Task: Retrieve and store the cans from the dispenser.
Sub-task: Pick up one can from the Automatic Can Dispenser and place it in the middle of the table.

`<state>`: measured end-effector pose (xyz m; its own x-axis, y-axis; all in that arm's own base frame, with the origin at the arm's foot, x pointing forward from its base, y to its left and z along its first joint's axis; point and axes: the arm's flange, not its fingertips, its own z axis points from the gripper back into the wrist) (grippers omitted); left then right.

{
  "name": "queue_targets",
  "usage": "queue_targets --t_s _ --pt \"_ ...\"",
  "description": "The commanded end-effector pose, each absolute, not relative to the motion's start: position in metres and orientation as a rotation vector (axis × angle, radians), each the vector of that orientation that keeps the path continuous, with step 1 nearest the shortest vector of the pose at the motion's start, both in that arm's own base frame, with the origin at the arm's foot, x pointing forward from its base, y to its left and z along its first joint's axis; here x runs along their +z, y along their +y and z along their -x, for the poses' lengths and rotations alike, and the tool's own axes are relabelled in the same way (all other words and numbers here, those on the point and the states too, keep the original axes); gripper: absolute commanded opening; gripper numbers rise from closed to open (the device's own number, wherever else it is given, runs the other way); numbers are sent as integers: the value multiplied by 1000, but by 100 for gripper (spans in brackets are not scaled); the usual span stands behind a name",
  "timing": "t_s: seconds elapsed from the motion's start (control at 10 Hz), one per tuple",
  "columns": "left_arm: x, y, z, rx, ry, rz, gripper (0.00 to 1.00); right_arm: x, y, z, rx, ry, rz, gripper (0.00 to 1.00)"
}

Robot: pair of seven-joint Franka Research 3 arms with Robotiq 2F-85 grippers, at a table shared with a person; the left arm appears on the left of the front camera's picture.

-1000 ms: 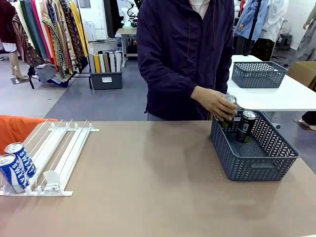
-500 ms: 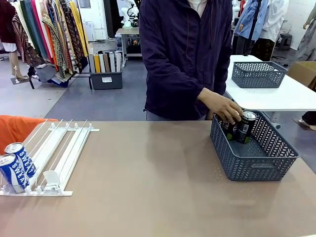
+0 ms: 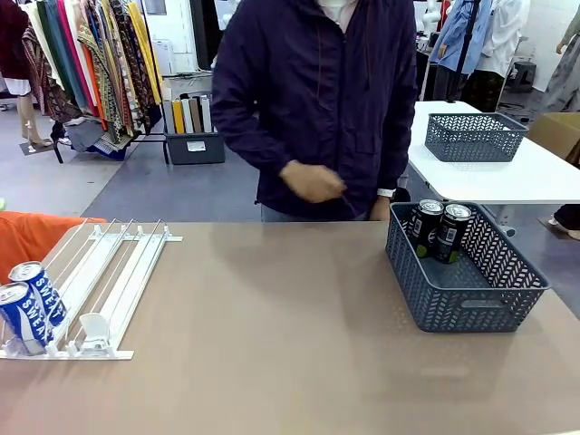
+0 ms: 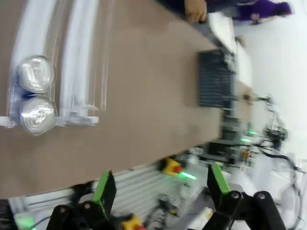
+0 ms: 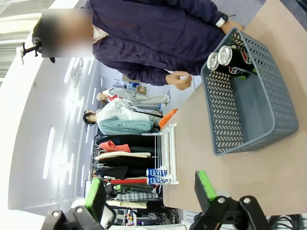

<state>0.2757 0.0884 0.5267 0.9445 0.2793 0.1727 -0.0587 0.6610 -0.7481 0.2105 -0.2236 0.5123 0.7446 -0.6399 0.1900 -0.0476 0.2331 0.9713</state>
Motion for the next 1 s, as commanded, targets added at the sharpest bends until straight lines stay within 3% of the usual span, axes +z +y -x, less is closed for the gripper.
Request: queue_targets --t_s 0.0,0.2,0.4,0.5,0.9 --pt "532 75 -255 93 -289 118 100 514 -223 -213 -427 -681 -1305 100" --pt "527 63 -261 126 -285 -173 100 514 -223 -213 -427 -681 -1305 100" --pt "521 48 -280 213 -339 -340 100 514 -223 -213 -427 -681 -1305 100" --pt "550 65 -268 127 -337 146 100 514 -223 -213 -427 -681 -1305 100" --pt "549 59 -276 141 -341 74 100 514 -223 -213 -427 -681 -1305 100"
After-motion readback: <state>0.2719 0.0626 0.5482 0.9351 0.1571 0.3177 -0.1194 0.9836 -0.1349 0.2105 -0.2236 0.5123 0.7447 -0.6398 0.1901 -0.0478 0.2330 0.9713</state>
